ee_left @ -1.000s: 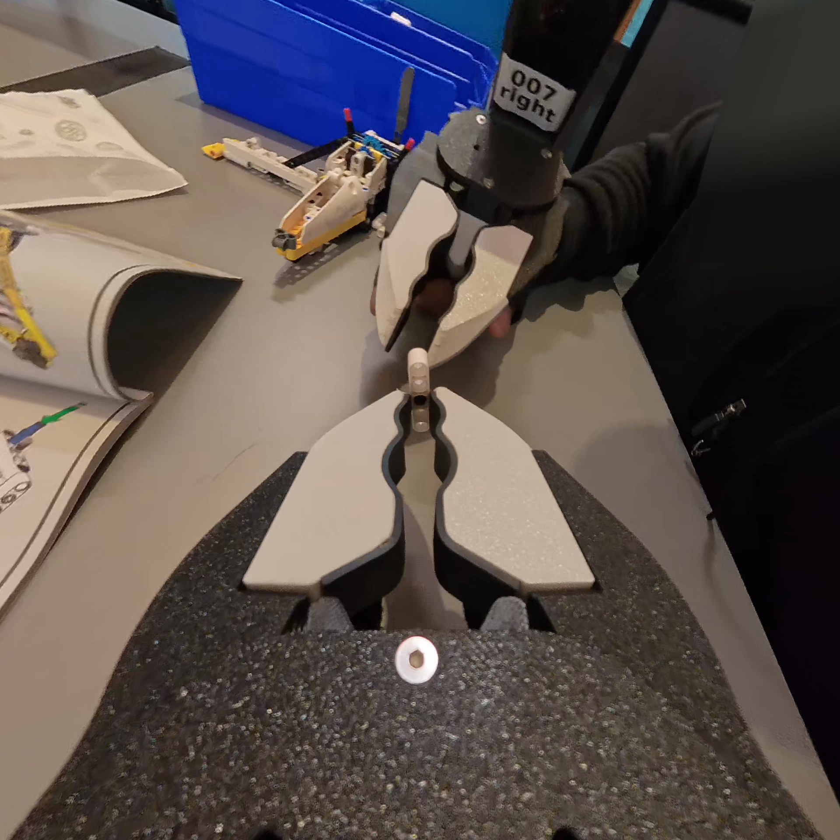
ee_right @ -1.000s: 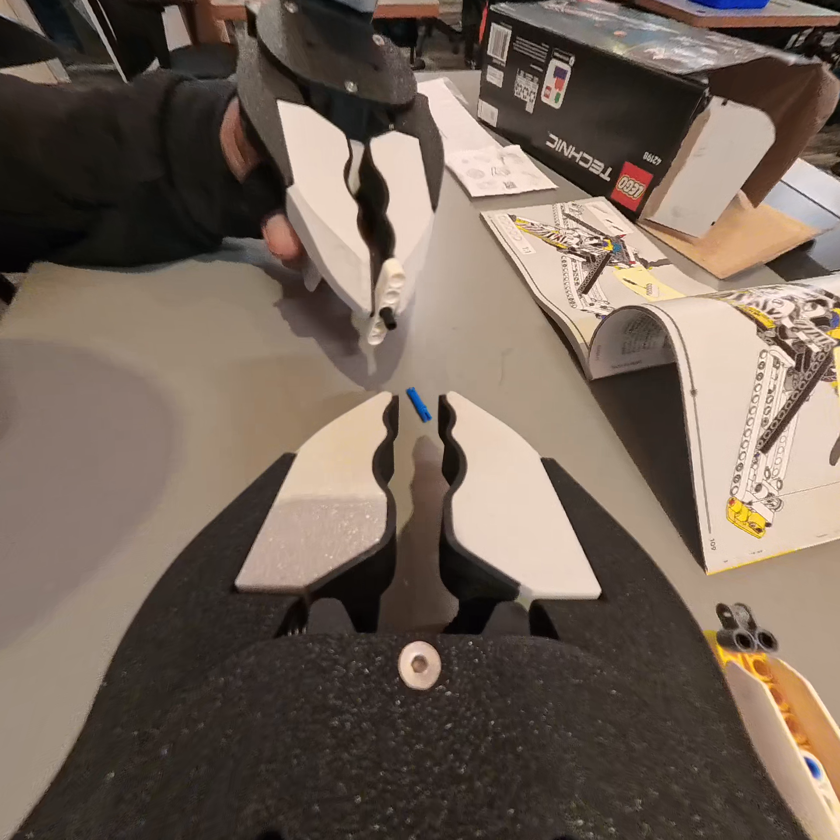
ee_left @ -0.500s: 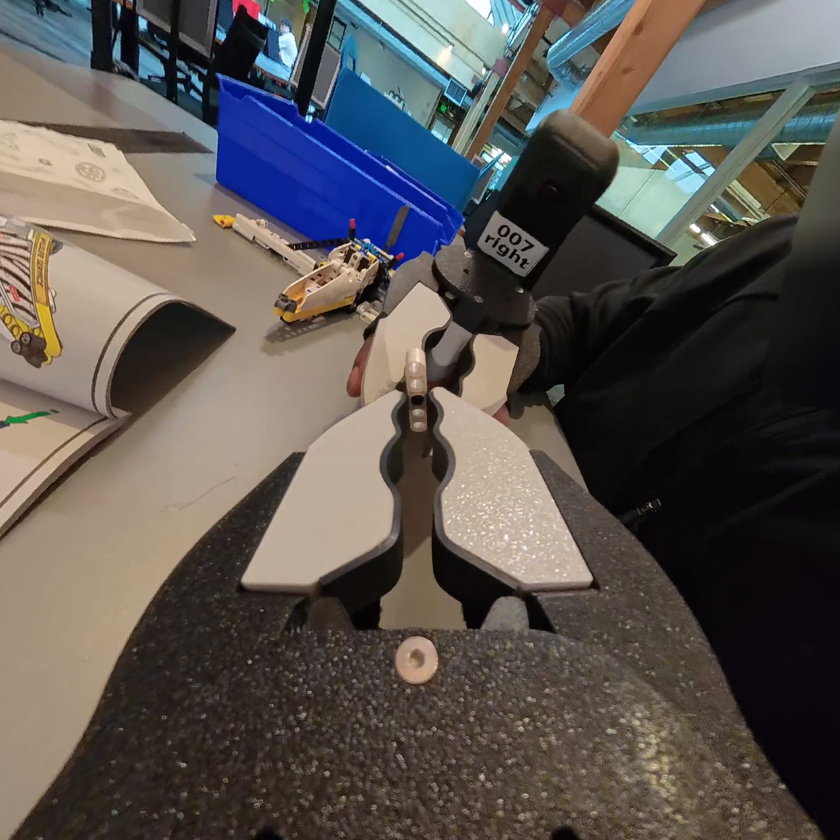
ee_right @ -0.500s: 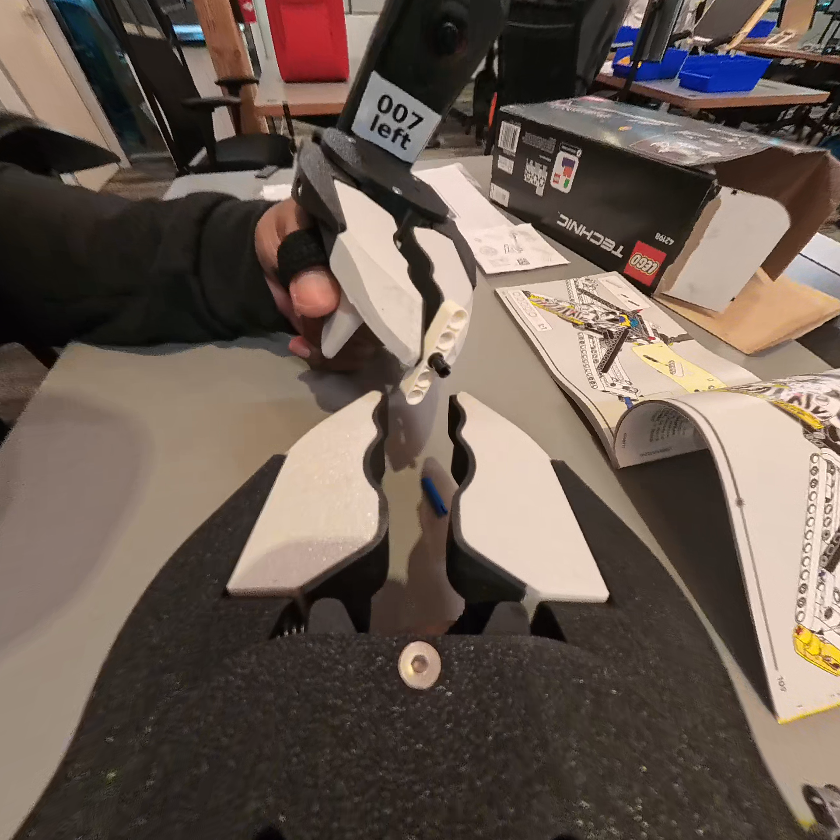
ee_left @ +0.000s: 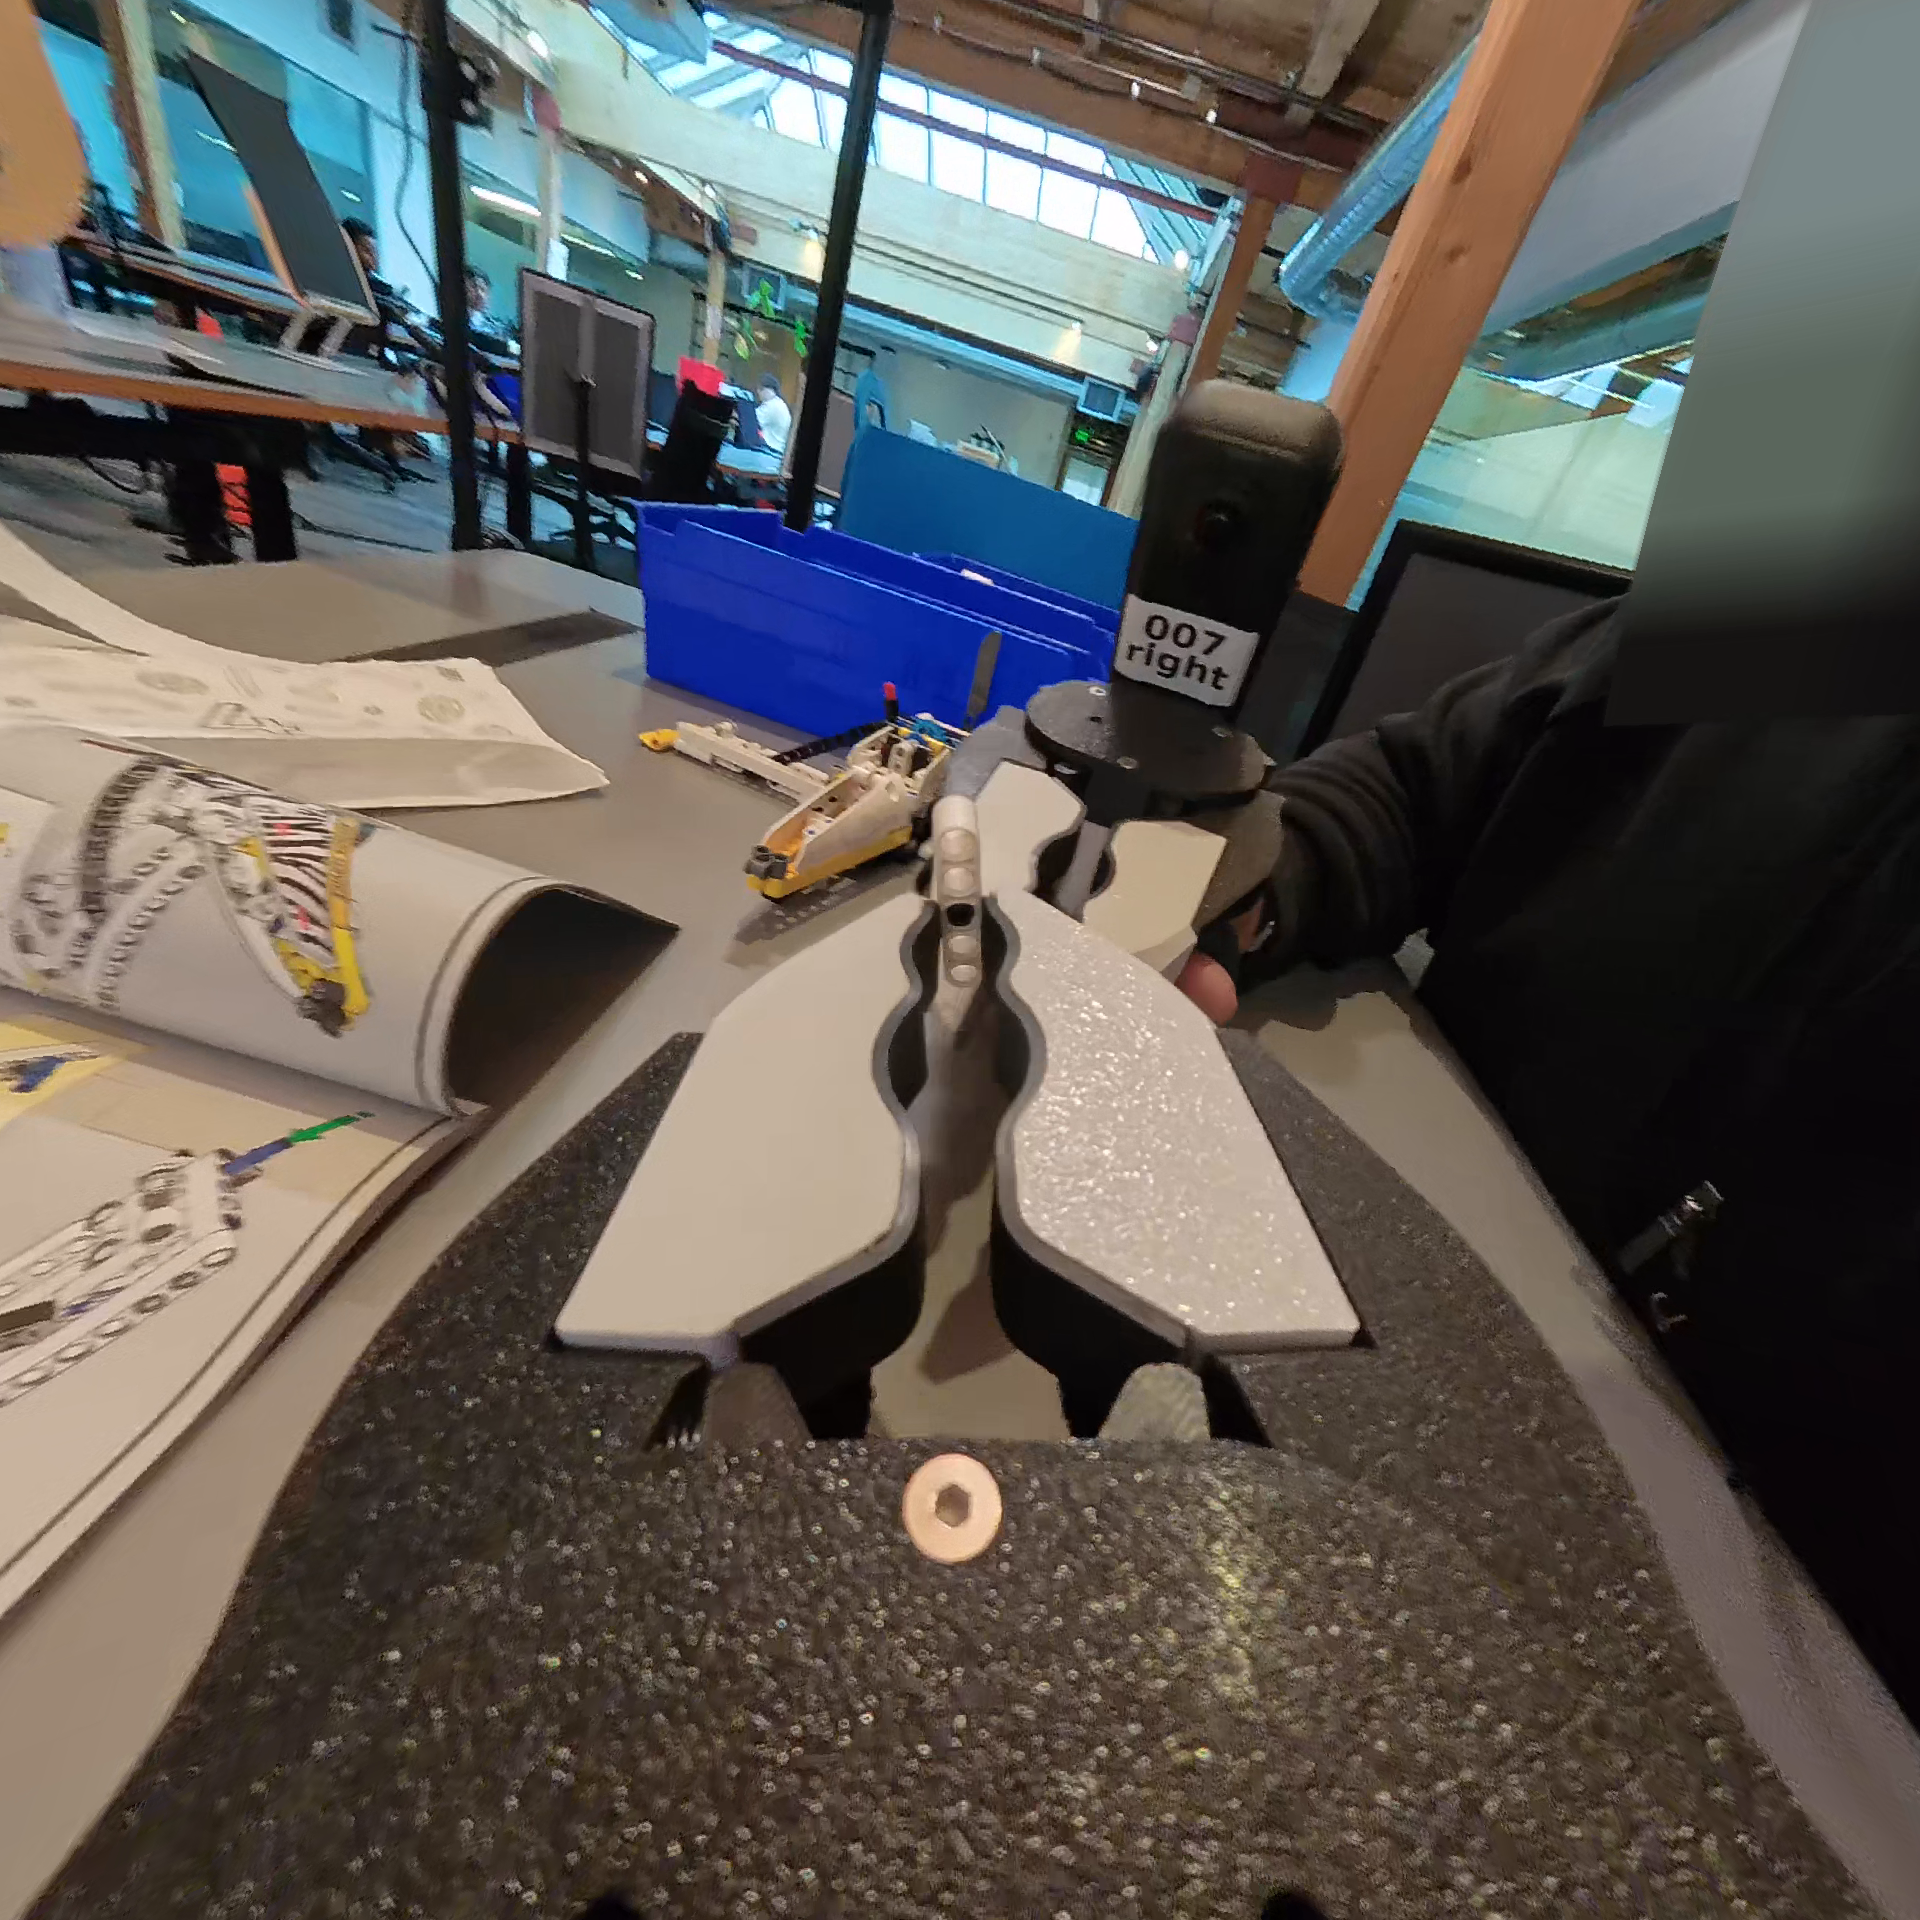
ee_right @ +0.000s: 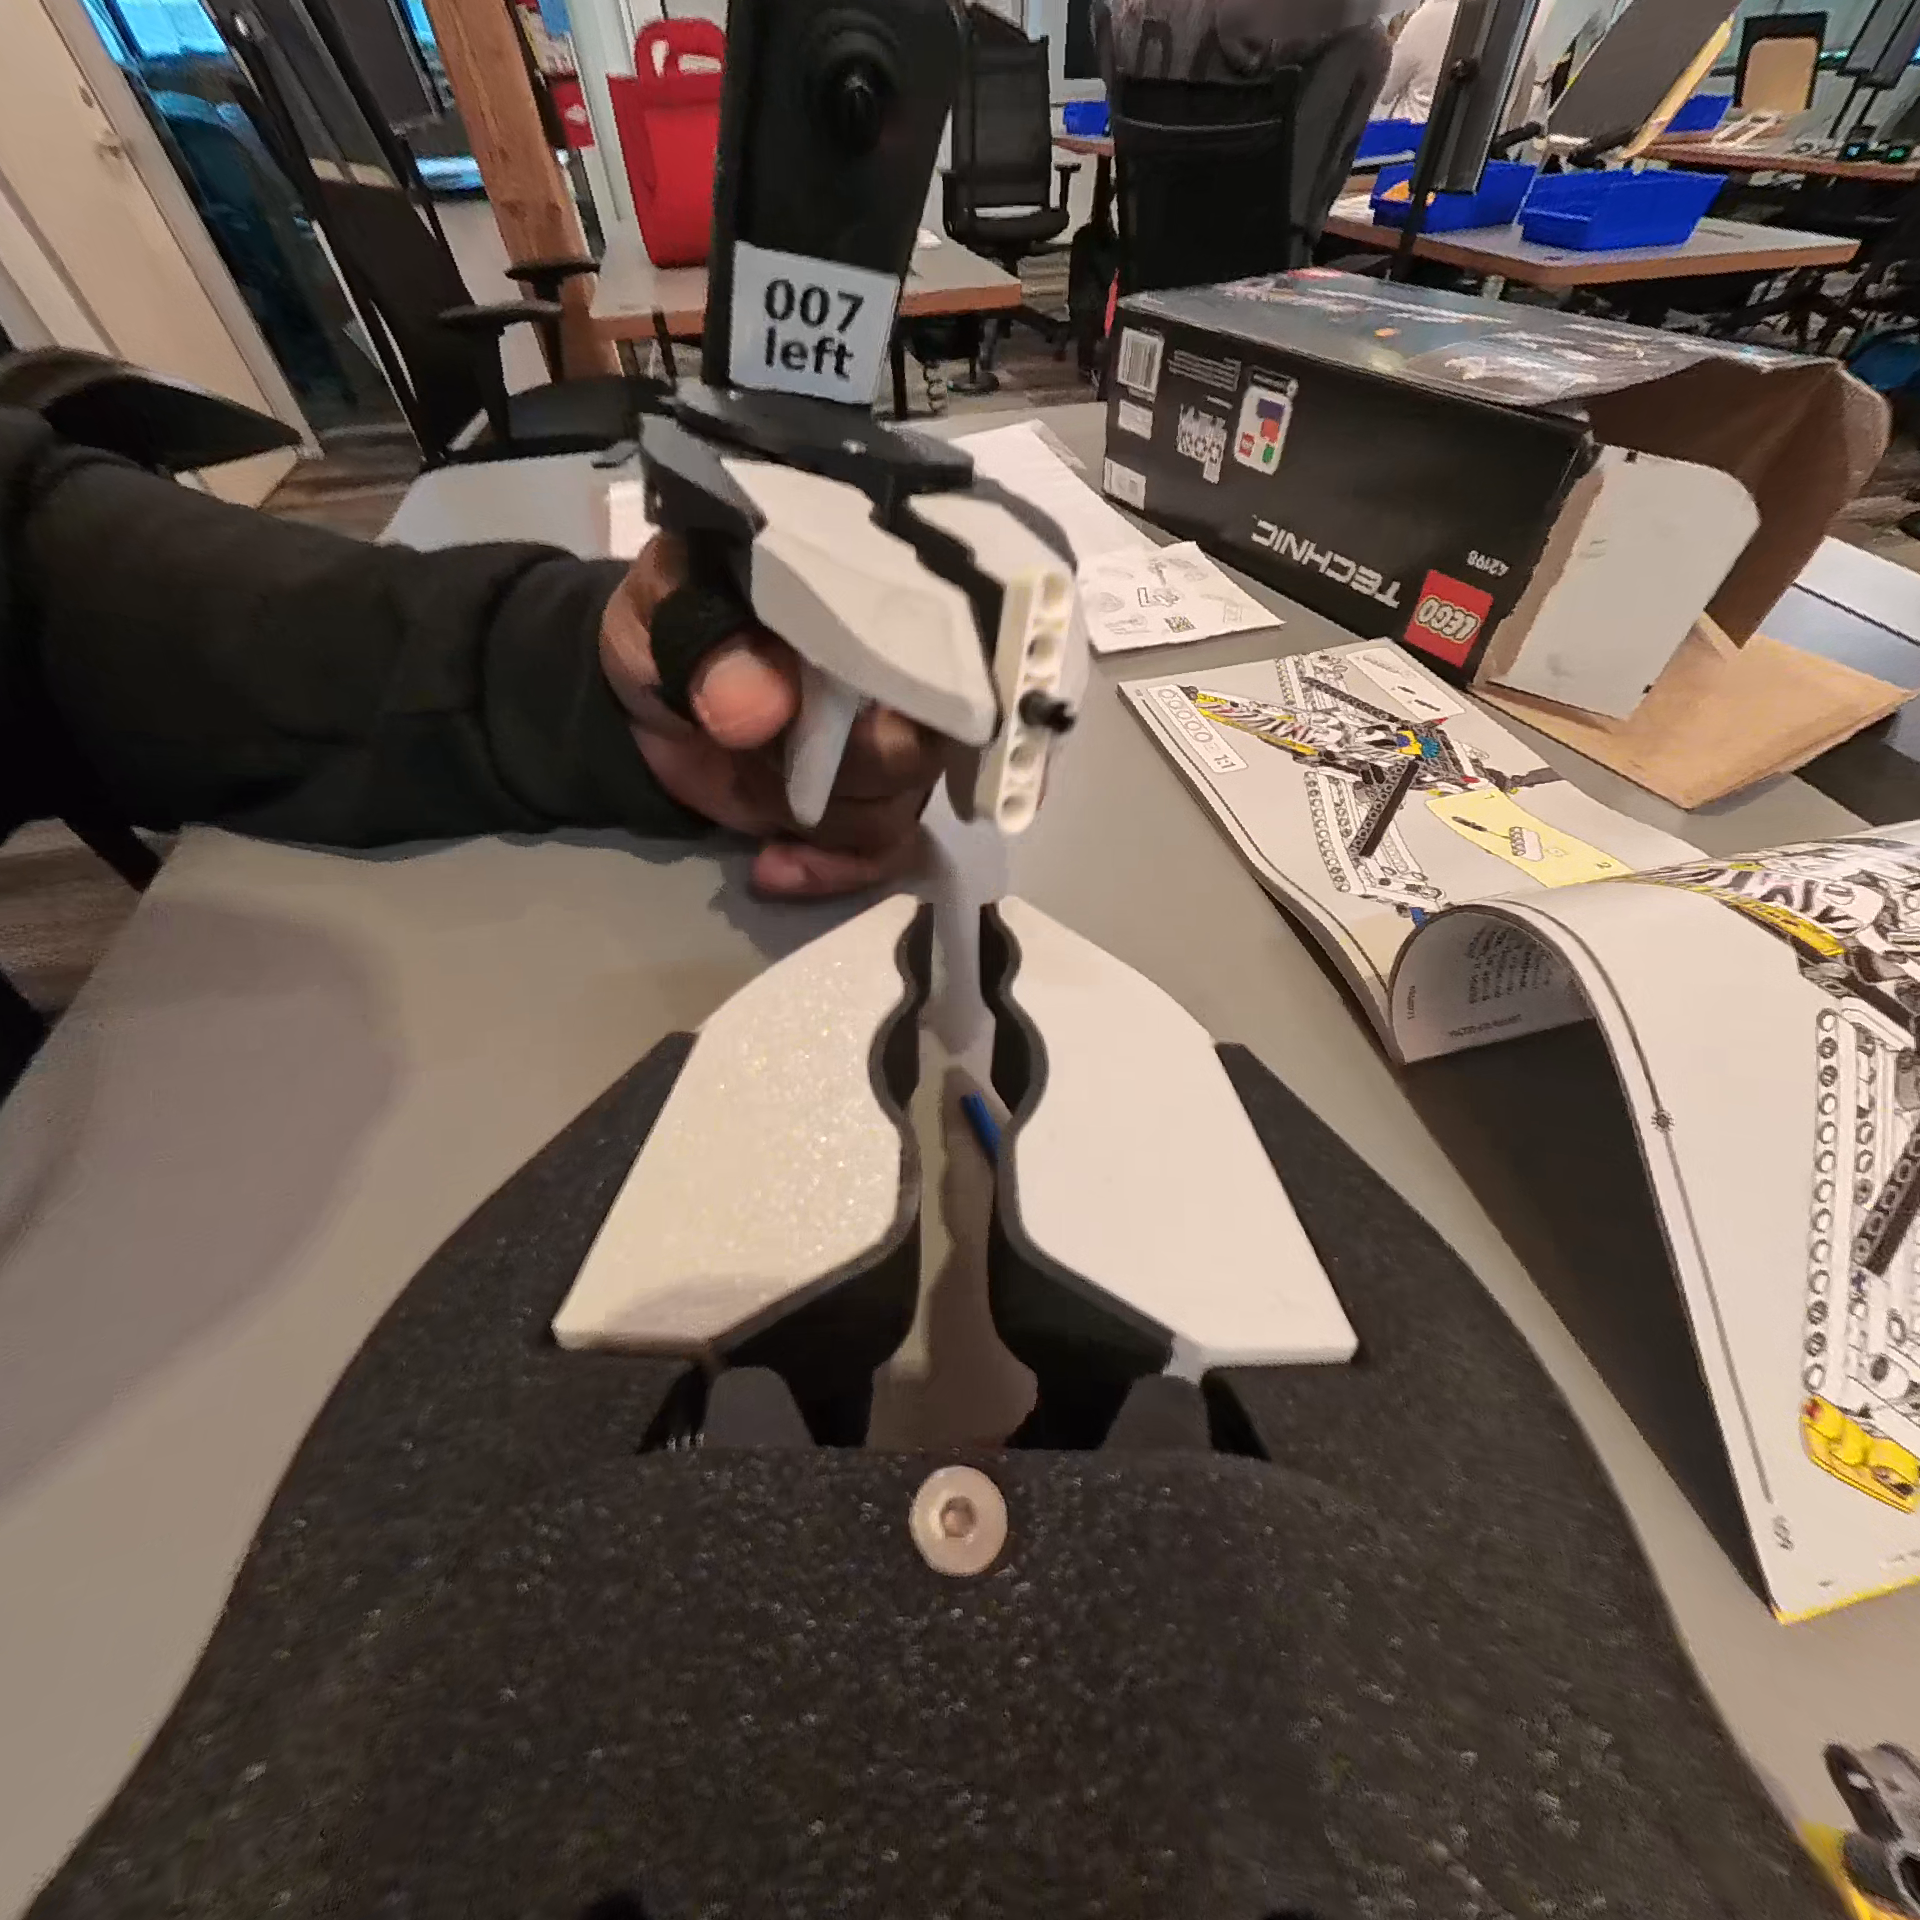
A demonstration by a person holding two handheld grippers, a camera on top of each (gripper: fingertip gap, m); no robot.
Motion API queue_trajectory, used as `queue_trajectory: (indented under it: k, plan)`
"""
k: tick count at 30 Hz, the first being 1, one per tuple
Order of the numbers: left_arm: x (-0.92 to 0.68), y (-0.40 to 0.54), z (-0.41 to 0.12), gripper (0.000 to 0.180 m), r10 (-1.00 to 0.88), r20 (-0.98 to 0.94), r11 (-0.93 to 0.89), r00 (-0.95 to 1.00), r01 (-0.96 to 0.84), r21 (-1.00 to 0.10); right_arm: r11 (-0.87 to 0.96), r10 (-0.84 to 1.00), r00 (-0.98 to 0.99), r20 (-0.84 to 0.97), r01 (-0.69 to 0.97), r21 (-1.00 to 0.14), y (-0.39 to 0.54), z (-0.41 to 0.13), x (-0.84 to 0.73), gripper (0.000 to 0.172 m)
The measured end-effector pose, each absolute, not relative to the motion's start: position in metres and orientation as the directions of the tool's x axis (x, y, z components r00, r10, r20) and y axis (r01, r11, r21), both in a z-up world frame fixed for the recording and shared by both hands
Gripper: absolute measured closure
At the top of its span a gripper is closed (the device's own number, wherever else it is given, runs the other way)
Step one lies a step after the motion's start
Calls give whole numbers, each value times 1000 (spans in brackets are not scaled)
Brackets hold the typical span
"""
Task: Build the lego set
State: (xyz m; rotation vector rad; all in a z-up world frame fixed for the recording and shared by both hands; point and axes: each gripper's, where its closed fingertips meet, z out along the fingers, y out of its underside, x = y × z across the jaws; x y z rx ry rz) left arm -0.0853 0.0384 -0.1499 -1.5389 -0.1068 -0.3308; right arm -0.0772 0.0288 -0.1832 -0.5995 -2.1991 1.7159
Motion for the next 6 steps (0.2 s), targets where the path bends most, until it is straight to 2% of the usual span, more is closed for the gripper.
queue_trajectory:
  k: [6]
  plan:
    - [-98, 36, -157, 174, -102, 388, -39, 916, 386, -922, 245, 498, -867, -17, 160, -956, 38, -191, -83, 159]
